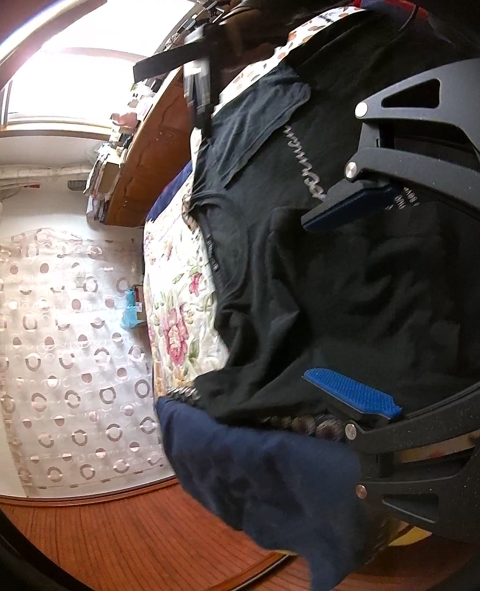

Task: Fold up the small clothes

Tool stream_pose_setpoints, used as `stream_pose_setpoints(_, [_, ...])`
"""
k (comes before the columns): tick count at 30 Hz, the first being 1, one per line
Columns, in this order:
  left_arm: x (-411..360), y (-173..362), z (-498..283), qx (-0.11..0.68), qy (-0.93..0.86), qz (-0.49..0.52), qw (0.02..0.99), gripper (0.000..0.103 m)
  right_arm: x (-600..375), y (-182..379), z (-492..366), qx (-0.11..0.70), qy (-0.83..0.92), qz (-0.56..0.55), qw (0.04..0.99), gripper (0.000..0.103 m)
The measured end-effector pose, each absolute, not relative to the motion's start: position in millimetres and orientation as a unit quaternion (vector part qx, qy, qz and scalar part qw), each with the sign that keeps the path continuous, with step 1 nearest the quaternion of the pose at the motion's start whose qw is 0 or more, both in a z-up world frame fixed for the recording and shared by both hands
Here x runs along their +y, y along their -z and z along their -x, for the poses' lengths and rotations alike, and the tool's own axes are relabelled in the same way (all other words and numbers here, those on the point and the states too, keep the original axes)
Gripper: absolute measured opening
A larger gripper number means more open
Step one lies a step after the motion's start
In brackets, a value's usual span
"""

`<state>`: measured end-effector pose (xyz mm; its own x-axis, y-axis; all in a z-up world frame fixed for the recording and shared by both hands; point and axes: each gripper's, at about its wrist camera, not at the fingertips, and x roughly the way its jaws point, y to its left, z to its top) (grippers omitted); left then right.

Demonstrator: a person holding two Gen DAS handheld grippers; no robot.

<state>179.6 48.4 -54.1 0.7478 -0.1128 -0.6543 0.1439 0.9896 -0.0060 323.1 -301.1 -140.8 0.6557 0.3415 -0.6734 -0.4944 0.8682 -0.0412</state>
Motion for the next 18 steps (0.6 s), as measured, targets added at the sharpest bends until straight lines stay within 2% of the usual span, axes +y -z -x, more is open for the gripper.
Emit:
stream_pose_setpoints(8, [61,36,-214,0.352,0.052,-0.059,0.933,0.077,-298,168,-336,0.372,-0.212,0.124,0.895,0.051])
stream_pose_setpoints(18, [73,25,-259,0.377,0.036,-0.110,0.919,0.075,-301,170,-338,0.366,-0.217,0.110,0.899,0.052])
